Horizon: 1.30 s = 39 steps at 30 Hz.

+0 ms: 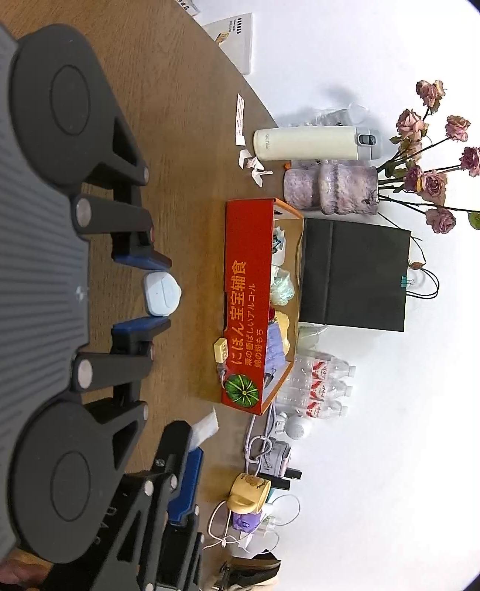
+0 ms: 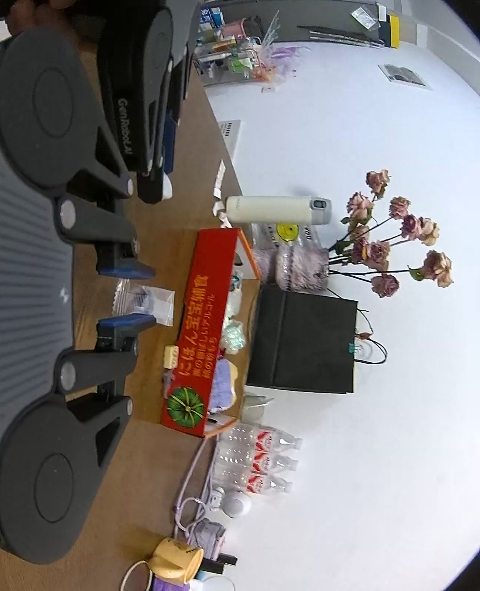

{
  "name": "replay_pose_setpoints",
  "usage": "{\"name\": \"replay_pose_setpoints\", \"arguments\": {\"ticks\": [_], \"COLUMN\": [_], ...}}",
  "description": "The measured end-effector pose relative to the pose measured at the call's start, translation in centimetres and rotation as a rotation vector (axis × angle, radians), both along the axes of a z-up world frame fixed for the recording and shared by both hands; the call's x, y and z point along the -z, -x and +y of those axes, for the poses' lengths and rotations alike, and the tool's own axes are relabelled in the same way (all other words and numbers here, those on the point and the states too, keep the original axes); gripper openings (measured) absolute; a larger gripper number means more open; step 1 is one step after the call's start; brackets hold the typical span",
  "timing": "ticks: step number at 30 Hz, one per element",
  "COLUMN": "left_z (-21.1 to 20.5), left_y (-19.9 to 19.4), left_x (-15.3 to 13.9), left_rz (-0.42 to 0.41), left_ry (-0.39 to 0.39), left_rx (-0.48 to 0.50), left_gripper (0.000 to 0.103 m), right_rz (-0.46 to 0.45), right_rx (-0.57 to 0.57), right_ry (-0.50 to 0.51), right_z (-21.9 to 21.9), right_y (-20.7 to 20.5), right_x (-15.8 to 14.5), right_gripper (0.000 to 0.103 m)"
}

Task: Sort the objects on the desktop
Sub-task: 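Carry the clear packet and white piece over the box with both tools, then open both tools over the box to drop the held items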

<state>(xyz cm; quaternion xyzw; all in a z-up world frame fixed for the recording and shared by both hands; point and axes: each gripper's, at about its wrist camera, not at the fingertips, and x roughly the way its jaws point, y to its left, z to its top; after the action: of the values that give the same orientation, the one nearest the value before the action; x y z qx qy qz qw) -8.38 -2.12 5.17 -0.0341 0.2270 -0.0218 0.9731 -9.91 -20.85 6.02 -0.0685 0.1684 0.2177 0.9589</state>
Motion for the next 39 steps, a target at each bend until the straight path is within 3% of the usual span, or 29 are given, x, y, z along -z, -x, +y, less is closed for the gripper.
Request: {"name": "replay_pose_setpoints", "arguments": {"ticks": [9, 13, 17, 23, 26, 27, 28, 29, 30, 32, 34, 36, 39], "left_z": [1.3, 2.4, 3.3, 5.7, 6.6, 6.9, 7.2, 7.5, 7.7, 8.0, 8.2, 7.9, 7.2], "left_y": [-6.4, -11.8, -18.7, -27.6, -29.3, -29.6, -29.7, -29.9, -29.9, -29.7, -29.8, -30.5, -31.6], "left_x": [-1.6, -3.5, -5.0, -1.9, -1.7, -2.0, -2.3, -2.7, -3.2, -4.0, -4.9, -5.3, -5.0], "left_rz": [-0.02, -0.043, -0.001, 0.254, 0.318, 0.331, 0.342, 0.344, 0.338, 0.331, 0.328, 0.357, 0.471], "left_ry": [0.012, 0.004, 0.002, 0.046, 0.017, 0.022, 0.029, 0.032, 0.027, 0.016, 0.012, 0.019, 0.06], "left_rx": [-0.026, -0.027, -0.002, 0.016, 0.043, 0.039, 0.053, 0.059, 0.062, 0.089, 0.089, 0.117, 0.141], "left_gripper": [0.027, 0.027, 0.027, 0.028, 0.029, 0.035, 0.053, 0.059, 0.065, 0.07, 0.08, 0.087, 0.095], "right_rz": [0.027, 0.058, 0.132, 0.379, 0.507, 0.541, 0.598, 0.656, 0.714, 0.778, 0.779, 0.765, 0.75], "right_rx": [-0.021, -0.043, -0.089, -0.147, -0.173, -0.171, -0.166, -0.166, -0.163, -0.163, -0.132, -0.062, 0.044], "right_ry": [-0.045, -0.1, -0.152, -0.122, -0.081, -0.063, -0.046, -0.041, -0.052, -0.12, -0.163, -0.11, 0.018], "right_z": [-0.1, 0.0, 0.9, 5.1, 7.2, 7.7, 8.3, 8.6, 8.7, 8.0, 6.8, 5.9, 5.3], "right_y": [-5.8, -11.1, -18.5, -30.3, -33.5, -34.3, -35.2, -35.9, -36.5, -37.3, -37.4, -37.4, -37.3], "right_x": [-1.2, -2.7, -4.7, -3.2, -1.5, -1.0, -0.4, 0.1, 0.4, 0.5, -0.4, -1.5, -3.0], "right_gripper": [0.019, 0.019, 0.019, 0.019, 0.019, 0.02, 0.023, 0.022, 0.027, 0.049, 0.081, 0.088, 0.092]}}
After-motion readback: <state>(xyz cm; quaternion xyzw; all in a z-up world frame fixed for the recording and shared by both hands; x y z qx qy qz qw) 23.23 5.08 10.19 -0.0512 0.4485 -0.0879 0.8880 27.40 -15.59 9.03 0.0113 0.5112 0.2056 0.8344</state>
